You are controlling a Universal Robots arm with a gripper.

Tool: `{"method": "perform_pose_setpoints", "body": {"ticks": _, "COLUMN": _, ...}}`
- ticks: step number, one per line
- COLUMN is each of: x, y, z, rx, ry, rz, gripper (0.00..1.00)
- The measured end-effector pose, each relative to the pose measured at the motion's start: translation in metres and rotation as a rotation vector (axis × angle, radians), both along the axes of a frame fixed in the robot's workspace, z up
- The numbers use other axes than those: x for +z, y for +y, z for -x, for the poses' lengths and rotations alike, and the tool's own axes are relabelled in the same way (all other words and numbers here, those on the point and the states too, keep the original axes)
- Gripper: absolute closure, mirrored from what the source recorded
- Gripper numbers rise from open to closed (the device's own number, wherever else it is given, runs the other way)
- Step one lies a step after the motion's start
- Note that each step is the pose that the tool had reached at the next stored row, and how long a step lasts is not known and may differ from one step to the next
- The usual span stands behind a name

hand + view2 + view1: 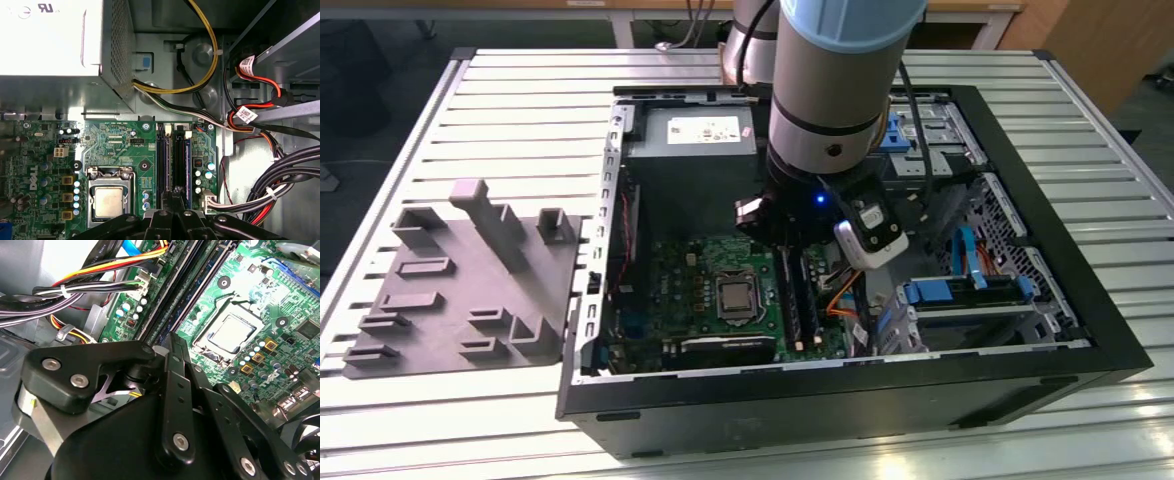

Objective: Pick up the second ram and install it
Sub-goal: 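Insert the second ram into the second slot, then press down the second ram until it locks into place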

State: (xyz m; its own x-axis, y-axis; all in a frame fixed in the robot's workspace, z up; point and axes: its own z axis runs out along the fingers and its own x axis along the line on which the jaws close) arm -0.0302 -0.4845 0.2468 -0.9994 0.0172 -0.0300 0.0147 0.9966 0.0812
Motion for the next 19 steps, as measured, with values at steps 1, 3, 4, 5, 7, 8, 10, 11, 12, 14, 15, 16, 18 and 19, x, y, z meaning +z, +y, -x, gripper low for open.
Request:
{"method": "perform_pose_setpoints", "body": {"ticks": 1, "x": 0.0, "y": 0.0, "z": 0.0, "rx": 0.0, "ry": 0.0, "rz": -0.0001, "gripper": 0.89}}
{"method": "perform_pose_setpoints", "body": {"ticks": 3, "x": 0.0001, "y": 0.0, "z": 0.0, "rx": 0.0, "ry": 0.0, "rz": 0.0, "gripper": 0.89}}
{"method": "perform_pose_setpoints", "body": {"ticks": 4, "x": 0.0002, "y": 0.0, "z": 0.0, "rx": 0.0, "ry": 0.0, "rz": 0.0, "gripper": 0.89}}
{"method": "perform_pose_setpoints", "body": {"ticks": 5, "x": 0.0004, "y": 0.0, "z": 0.0, "rx": 0.0, "ry": 0.0, "rz": 0.0, "gripper": 0.89}}
{"method": "perform_pose_setpoints", "body": {"ticks": 7, "x": 0.0004, "y": 0.0, "z": 0.0, "rx": 0.0, "ry": 0.0, "rz": -0.0001, "gripper": 0.89}}
{"method": "perform_pose_setpoints", "body": {"ticks": 8, "x": 0.0004, "y": 0.0, "z": 0.0, "rx": 0.0, "ry": 0.0, "rz": 0.0, "gripper": 0.89}}
{"method": "perform_pose_setpoints", "body": {"ticks": 10, "x": 0.0005, "y": 0.0, "z": 0.0, "rx": 0.0, "ry": 0.0, "rz": -0.0001, "gripper": 0.89}}
{"method": "perform_pose_setpoints", "body": {"ticks": 11, "x": 0.0005, "y": 0.0, "z": 0.0, "rx": 0.0, "ry": 0.0, "rz": 0.0, "gripper": 0.89}}
{"method": "perform_pose_setpoints", "body": {"ticks": 12, "x": 0.0005, "y": 0.0, "z": 0.0, "rx": 0.0, "ry": 0.0, "rz": 0.0, "gripper": 0.89}}
{"method": "perform_pose_setpoints", "body": {"ticks": 14, "x": 0.0005, "y": 0.0, "z": 0.0, "rx": 0.0, "ry": 0.0, "rz": 0.0, "gripper": 0.89}}
{"method": "perform_pose_setpoints", "body": {"ticks": 15, "x": 0.0006, "y": 0.0, "z": 0.0, "rx": 0.0, "ry": 0.0, "rz": -0.0001, "gripper": 0.89}}
{"method": "perform_pose_setpoints", "body": {"ticks": 16, "x": 0.0006, "y": 0.0, "z": 0.0, "rx": 0.0, "ry": 0.0, "rz": 0.0, "gripper": 0.89}}
{"method": "perform_pose_setpoints", "body": {"ticks": 18, "x": 0.0011, "y": 0.0197, "z": 0.0, "rx": 0.0, "ry": 0.0, "rz": 0.0, "gripper": 0.89}}
{"method": "perform_pose_setpoints", "body": {"ticks": 19, "x": 0.0011, "y": 0.031, "z": 0.0, "rx": 0.0, "ry": -0.0001, "rz": 0.0, "gripper": 0.89}}
